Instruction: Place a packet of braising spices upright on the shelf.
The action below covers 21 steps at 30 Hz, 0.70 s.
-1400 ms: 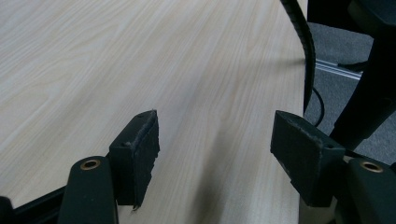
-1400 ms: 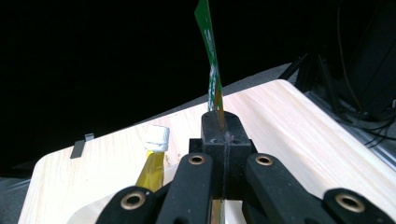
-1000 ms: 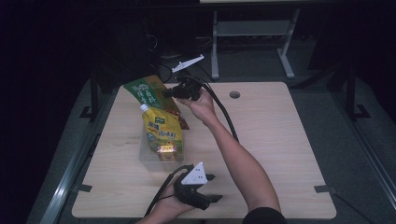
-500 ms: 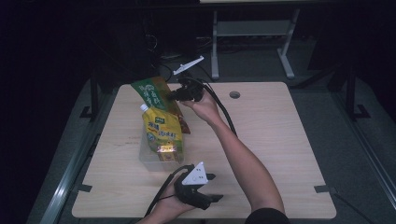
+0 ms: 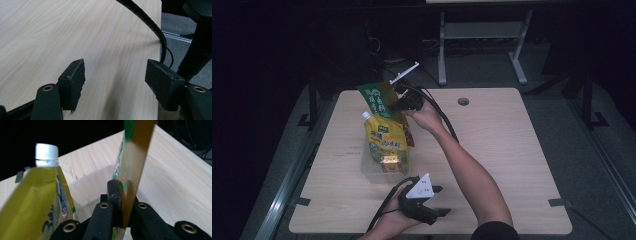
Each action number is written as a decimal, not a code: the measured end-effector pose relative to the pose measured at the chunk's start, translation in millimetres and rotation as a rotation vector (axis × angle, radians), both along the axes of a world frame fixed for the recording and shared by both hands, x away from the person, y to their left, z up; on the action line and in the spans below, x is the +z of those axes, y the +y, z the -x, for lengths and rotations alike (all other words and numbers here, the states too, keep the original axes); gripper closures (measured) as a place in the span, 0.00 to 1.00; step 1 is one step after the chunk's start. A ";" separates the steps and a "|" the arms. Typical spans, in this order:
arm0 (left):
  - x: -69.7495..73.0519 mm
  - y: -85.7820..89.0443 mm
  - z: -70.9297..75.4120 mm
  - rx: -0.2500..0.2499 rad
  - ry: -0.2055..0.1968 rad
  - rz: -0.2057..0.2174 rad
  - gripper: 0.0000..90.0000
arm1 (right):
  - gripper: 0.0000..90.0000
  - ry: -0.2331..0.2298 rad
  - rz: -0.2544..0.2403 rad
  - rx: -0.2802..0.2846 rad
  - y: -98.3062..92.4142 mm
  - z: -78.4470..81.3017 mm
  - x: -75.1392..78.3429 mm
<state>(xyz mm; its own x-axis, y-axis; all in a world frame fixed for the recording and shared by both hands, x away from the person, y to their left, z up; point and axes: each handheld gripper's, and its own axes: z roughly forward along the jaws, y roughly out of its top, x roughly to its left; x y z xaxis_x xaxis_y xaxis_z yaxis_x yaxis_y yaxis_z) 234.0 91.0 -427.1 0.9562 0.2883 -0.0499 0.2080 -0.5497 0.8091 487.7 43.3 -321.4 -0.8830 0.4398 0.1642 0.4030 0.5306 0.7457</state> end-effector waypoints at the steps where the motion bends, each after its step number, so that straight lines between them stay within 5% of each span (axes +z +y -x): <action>1: 0.4 0.1 0.1 0.000 -0.001 0.001 0.35 | 0.99 0.002 -0.015 0.009 -0.2 1.1 1.0; 5: 0.8 0.2 -0.4 0.001 -0.003 -0.001 0.35 | 0.99 -0.043 -0.065 0.017 2.1 7.5 7.3; 10: 2.0 0.4 0.2 -0.001 -0.005 0.004 0.35 | 0.99 -0.028 -0.144 0.014 3.0 7.8 8.1; 21: 1.7 0.5 0.0 -0.005 -0.005 0.003 0.35 | 0.99 -0.021 -0.182 0.017 -7.7 6.6 -27.7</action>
<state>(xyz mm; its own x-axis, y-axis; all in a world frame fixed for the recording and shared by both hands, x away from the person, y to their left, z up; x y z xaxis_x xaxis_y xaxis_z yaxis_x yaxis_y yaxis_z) 234.0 91.4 -425.5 0.9579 0.2833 -0.0464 0.2014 -0.5480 0.8119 481.0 35.5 -349.1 -0.8940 0.3899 0.2206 0.3782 0.3929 0.8382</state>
